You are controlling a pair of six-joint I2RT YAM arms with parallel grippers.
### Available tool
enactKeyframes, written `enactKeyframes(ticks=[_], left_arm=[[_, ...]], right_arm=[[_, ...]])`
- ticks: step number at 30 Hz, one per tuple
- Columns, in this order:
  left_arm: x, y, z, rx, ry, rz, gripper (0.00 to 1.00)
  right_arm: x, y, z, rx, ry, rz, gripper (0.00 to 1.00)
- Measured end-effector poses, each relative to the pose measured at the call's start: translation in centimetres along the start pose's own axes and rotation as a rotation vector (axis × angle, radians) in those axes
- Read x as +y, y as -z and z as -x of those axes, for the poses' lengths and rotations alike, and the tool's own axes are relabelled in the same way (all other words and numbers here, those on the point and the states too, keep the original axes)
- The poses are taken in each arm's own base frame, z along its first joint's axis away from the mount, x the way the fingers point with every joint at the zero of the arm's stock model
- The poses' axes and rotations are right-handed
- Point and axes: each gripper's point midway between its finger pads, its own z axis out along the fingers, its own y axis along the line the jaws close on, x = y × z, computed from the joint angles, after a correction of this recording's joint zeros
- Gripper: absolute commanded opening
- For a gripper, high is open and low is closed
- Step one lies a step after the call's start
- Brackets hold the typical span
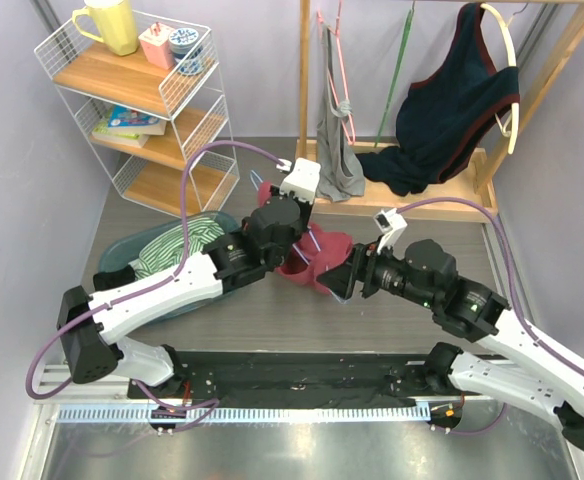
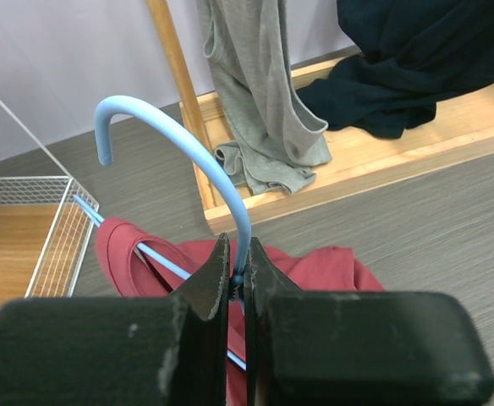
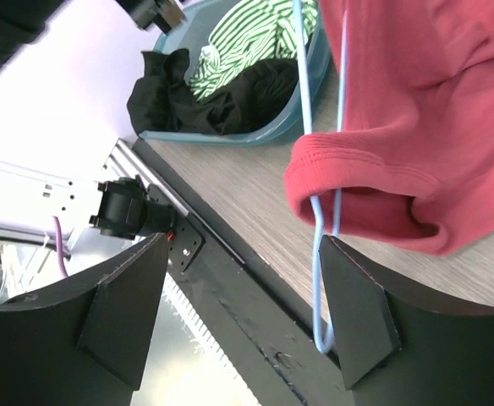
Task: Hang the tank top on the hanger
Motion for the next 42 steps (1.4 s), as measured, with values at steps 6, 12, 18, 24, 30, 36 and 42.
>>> enactKeyframes(ticks=[6, 12, 18, 24, 30, 36, 42], left_arm=[[-0.6, 0.1, -0.6, 0.024, -0.018, -0.043, 0.00], [-1.9, 0.4, -1.4, 0.052, -0.016, -0.124, 0.00], [-3.2, 0.8, -2.4, 0.082, 0.014, -0.195, 0.00], [-3.6, 1.0, -3.0, 0.101, 0.021, -0.216, 0.00], [-3.6, 1.0, -3.1, 0.105, 0.015, -0.216, 0.00], [-3.6, 1.0, -3.1, 0.105, 0.015, -0.216, 0.00], [-3.5, 1.0, -3.1, 0.107, 0.007, -0.215, 0.00]], right_arm=[[-0.7, 1.3, 2.1, -0.057, 0.036, -0.087, 0.78], [-2.6, -0.2, 2.7, -0.059, 0.075, -0.199, 0.73], [-3.6, -3.7, 0.8, 0.017, 0.088, -0.205, 0.71], [-3.5, -5.0, -0.5, 0.051, 0.083, -0.165, 0.68], [-4.0, -5.3, -2.7, 0.102, 0.066, -0.140, 0.57], [-4.9, -5.4, -4.2, 0.131, 0.046, -0.150, 0.37], [-4.9, -5.9, -4.3, 0.130, 0.038, -0.149, 0.01]])
